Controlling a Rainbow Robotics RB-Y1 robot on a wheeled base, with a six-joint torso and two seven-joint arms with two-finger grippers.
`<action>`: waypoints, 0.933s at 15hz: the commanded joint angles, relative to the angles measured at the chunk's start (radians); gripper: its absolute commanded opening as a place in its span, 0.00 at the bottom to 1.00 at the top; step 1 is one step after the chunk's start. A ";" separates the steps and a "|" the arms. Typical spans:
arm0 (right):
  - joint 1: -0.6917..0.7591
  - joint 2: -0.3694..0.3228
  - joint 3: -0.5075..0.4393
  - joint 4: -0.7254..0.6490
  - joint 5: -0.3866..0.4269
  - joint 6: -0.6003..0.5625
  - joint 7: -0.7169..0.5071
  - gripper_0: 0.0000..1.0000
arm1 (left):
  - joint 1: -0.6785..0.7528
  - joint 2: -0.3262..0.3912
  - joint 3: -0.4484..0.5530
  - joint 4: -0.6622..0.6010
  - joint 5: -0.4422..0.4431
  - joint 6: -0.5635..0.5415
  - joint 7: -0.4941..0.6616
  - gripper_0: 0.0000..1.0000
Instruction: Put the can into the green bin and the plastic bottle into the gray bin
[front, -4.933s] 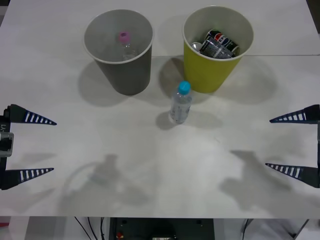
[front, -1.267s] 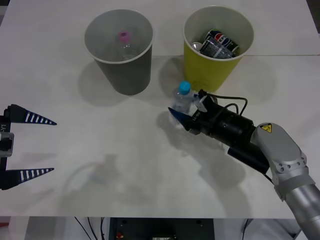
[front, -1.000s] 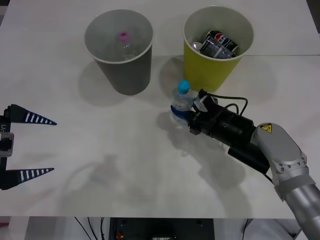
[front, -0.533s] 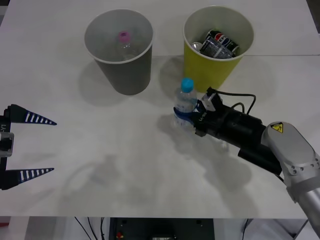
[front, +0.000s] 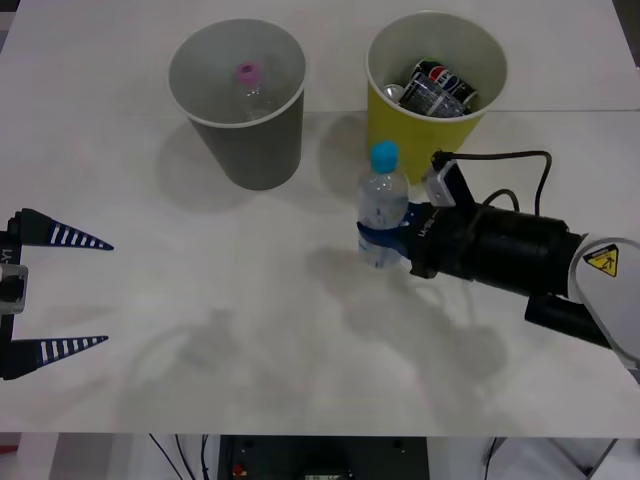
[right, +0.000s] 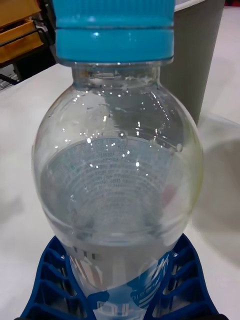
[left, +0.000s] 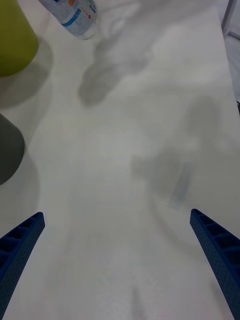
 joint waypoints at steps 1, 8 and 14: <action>-0.002 -0.001 -0.056 -0.144 0.116 -0.132 -0.235 0.00 | 0.000 0.000 0.000 0.000 0.000 0.000 0.000 1.00; -0.193 -0.007 -0.130 -0.294 0.192 -0.440 -0.538 0.00 | 0.000 0.000 0.000 0.000 0.000 0.000 0.000 1.00; -0.509 -0.048 -0.108 -0.199 0.169 -0.641 -0.643 0.00 | 0.000 0.000 0.000 0.000 0.000 0.000 0.000 1.00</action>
